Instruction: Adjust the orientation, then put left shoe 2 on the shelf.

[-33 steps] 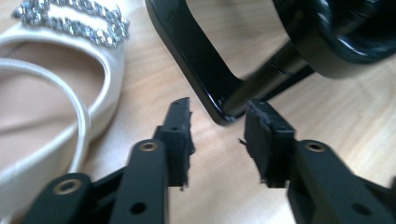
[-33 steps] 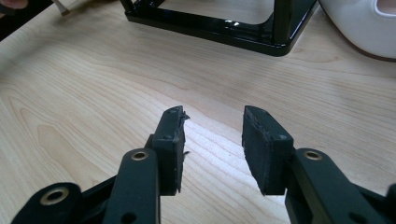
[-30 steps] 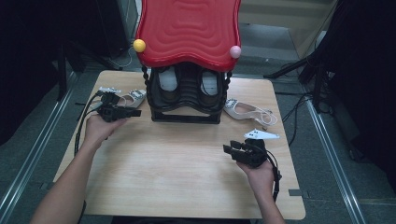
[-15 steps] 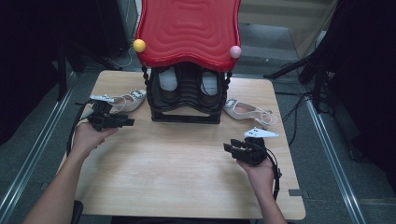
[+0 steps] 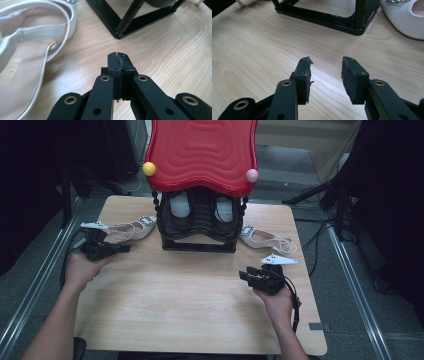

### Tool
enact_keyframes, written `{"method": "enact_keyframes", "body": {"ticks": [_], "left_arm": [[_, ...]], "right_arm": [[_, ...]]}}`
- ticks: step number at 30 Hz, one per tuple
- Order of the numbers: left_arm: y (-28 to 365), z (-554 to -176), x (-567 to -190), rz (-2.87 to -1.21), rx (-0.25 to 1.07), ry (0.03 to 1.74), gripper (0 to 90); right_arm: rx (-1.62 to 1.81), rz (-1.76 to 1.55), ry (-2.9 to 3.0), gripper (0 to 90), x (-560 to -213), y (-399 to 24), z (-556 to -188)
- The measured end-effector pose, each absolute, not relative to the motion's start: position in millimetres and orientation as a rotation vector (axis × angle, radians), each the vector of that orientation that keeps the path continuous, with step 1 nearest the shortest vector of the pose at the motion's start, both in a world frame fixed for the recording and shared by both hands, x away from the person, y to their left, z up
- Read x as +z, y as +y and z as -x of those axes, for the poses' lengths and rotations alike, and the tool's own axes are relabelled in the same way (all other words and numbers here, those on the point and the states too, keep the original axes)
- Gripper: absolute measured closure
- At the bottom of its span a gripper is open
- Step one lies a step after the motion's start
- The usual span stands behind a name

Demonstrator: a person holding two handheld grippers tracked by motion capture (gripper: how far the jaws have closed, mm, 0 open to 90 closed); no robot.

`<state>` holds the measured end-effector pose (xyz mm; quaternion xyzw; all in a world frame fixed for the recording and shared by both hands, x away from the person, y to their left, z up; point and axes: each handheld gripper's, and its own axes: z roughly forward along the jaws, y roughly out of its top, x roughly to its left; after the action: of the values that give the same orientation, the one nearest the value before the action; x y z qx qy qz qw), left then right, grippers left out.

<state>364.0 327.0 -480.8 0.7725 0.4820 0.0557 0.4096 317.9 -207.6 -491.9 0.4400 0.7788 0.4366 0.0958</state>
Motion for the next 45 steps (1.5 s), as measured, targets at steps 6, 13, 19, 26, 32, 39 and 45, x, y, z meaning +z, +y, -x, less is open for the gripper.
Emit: {"method": "enact_keyframes", "body": {"ticks": [6, 13, 19, 26, 32, 39, 45], "left_arm": [[339.3, -355.8, -482.3, -1.937, 0.184, 1.231, 90.0], [361.7, -349.4, -486.2, -1.894, 0.21, 1.272, 90.0], [376.8, -346.3, -492.3, -1.894, 0.214, 1.294, 90.0], [393.0, -347.2, -503.1, -1.882, 0.235, 1.329, 90.0], [399.3, -350.6, -514.3, -1.905, 0.215, 1.388, 90.0], [408.3, -358.6, -526.4, -1.875, 0.244, 1.42, 90.0], [408.4, -372.6, -529.5, -1.865, 0.278, 1.446, 90.0]], "right_arm": [[1.306, -1.304, 2.314, 60.4, -492.0, -204.2, -321.5], [1.305, -1.294, 2.319, 60.5, -491.5, -202.2, -324.2], [1.306, -1.294, 2.322, 60.5, -491.7, -200.7, -326.1], [1.304, -1.298, 2.321, 60.5, -491.7, -200.9, -326.2], [1.302, -1.297, 2.322, 60.4, -491.8, -200.8, -325.9], [1.3, -1.304, 2.321, 60.3, -492.1, -202.7, -324.9], [1.299, -1.319, 2.315, 60.3, -493.0, -205.3, -323.3]]}}
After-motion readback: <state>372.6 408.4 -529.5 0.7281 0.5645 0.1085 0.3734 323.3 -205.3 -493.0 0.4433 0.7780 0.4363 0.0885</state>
